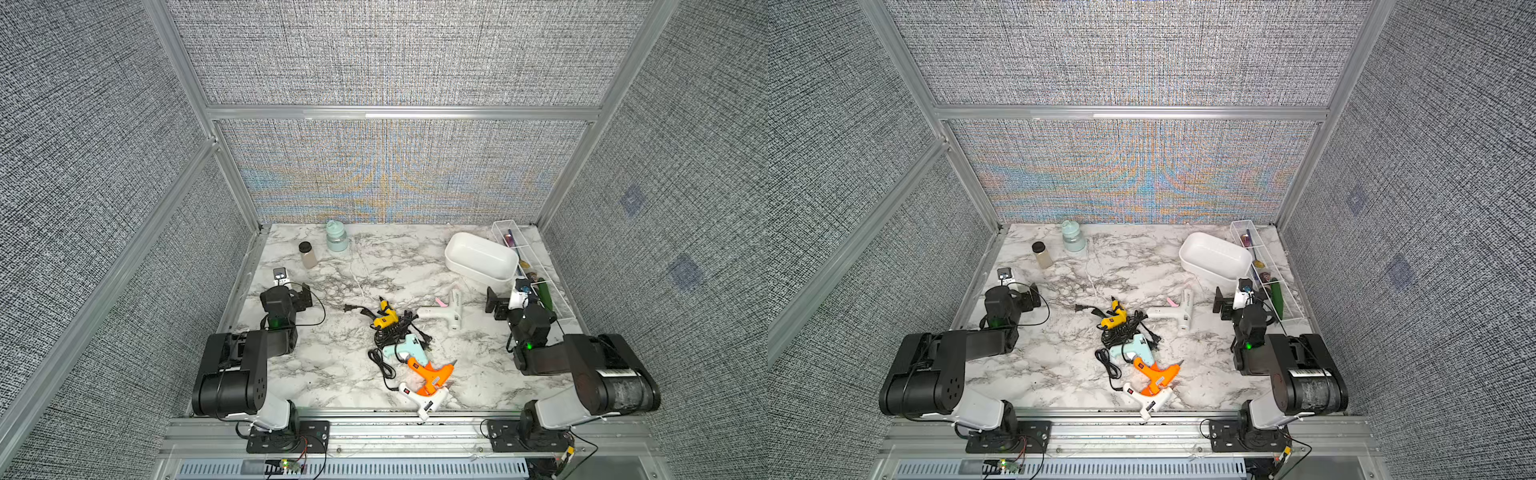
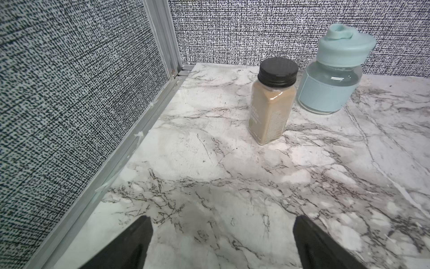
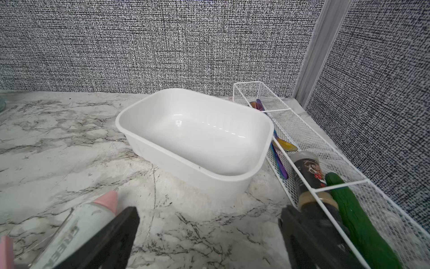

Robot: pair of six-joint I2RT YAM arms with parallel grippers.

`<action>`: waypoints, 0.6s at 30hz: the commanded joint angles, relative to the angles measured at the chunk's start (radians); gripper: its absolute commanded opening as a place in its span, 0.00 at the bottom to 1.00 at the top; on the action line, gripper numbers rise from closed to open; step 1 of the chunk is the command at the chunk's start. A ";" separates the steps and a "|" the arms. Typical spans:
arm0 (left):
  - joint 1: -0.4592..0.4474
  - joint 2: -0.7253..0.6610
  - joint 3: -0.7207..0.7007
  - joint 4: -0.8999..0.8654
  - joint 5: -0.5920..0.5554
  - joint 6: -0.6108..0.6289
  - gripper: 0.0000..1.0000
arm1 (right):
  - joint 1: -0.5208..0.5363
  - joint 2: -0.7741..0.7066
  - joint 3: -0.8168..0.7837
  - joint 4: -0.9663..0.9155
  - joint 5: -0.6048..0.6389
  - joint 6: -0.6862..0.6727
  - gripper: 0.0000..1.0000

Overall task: Put the hot melt glue gun into the storage box
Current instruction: Move the storage box to the center of the board.

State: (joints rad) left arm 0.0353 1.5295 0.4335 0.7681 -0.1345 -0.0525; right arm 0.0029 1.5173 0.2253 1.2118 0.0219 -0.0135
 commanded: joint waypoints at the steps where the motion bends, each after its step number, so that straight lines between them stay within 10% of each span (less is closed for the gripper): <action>1: 0.002 -0.002 0.005 0.004 0.002 0.005 0.99 | 0.002 0.000 0.006 0.015 0.003 0.000 0.99; 18: 0.017 -0.002 0.013 -0.011 0.037 -0.003 0.99 | 0.001 0.000 0.006 0.015 0.003 0.001 0.99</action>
State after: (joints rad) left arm 0.0528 1.5295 0.4416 0.7609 -0.1196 -0.0544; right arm 0.0029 1.5173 0.2253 1.2118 0.0216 -0.0139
